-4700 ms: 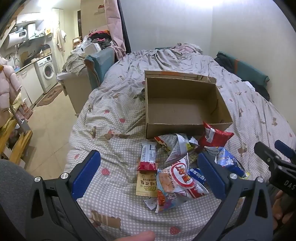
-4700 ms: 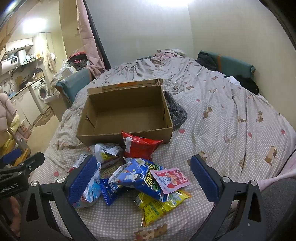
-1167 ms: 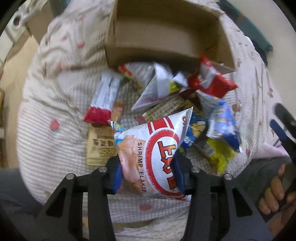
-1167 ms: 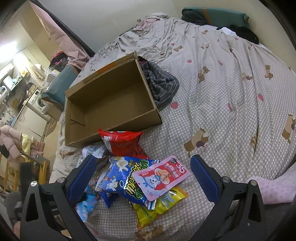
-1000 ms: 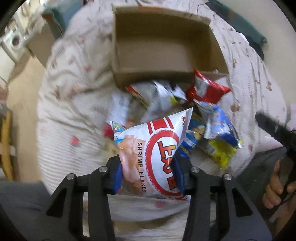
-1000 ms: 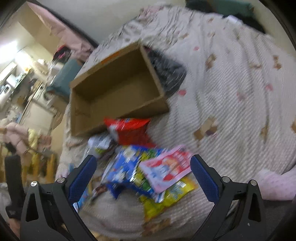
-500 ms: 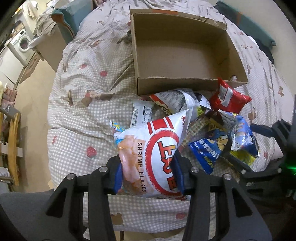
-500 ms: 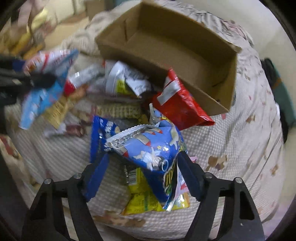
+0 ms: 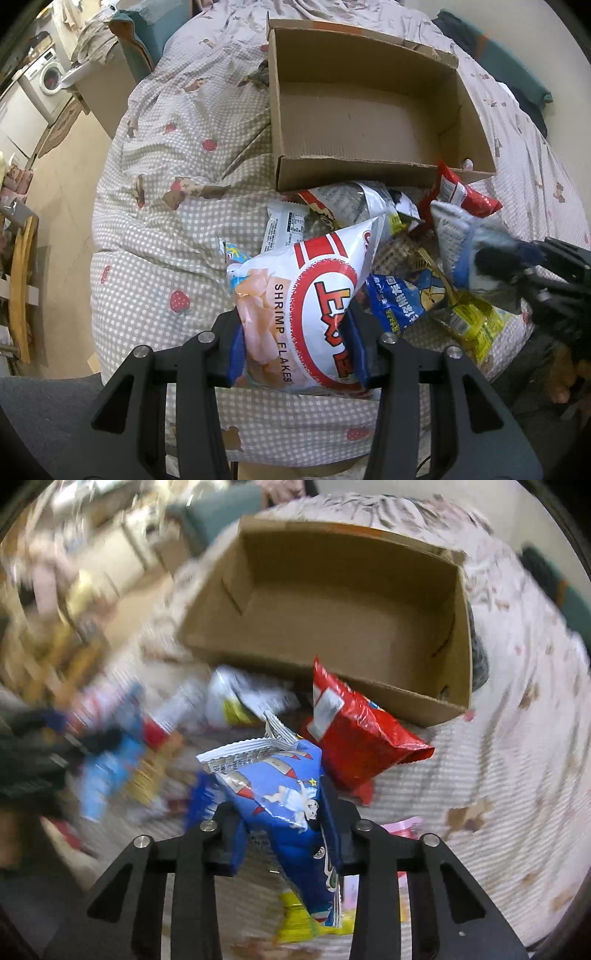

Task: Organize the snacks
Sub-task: 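Carry both bags into the cardboard box and open both tools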

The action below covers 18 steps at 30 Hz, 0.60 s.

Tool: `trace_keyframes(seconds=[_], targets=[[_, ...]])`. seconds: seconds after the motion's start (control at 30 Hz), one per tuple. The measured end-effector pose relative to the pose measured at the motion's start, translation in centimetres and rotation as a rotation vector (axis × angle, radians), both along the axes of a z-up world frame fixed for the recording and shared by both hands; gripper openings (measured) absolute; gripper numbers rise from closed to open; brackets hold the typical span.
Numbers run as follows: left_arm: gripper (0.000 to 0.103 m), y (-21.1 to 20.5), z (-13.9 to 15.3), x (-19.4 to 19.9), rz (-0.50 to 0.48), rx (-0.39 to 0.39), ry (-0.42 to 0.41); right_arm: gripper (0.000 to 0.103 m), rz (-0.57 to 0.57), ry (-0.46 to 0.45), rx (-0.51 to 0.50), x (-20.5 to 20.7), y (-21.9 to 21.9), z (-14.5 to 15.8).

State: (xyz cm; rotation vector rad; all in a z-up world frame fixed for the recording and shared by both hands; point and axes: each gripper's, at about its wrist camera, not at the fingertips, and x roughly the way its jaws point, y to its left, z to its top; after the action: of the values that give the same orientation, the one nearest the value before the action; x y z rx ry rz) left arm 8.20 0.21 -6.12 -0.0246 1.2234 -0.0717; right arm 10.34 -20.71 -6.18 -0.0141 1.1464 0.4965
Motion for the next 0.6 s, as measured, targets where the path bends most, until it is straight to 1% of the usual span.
trace_keyframes(seconds=[0.23,0.33,0.47,0.6], targets=[[0.041,0.0,0.2,-0.1,0.003,0.031,-0.024,0.031,-0.064,0.007,0.255,-0.3,-3.0,2.3],[0.041,0.0,0.7,-0.2,0.006,0.05,-0.047,0.031,-0.081,-0.013,0.322,-1.1,-3.6,3.3],[0.041,0.0,1.4,-0.4,0.015,0.065,-0.08,0.031,-0.095,-0.077,0.397,-1.1,-4.0,4.5],[0.041,0.0,2.4,-0.3,0.019,0.074,-0.104,0.031,-0.117,-0.158,0.426,-1.4,-5.0,6.2]])
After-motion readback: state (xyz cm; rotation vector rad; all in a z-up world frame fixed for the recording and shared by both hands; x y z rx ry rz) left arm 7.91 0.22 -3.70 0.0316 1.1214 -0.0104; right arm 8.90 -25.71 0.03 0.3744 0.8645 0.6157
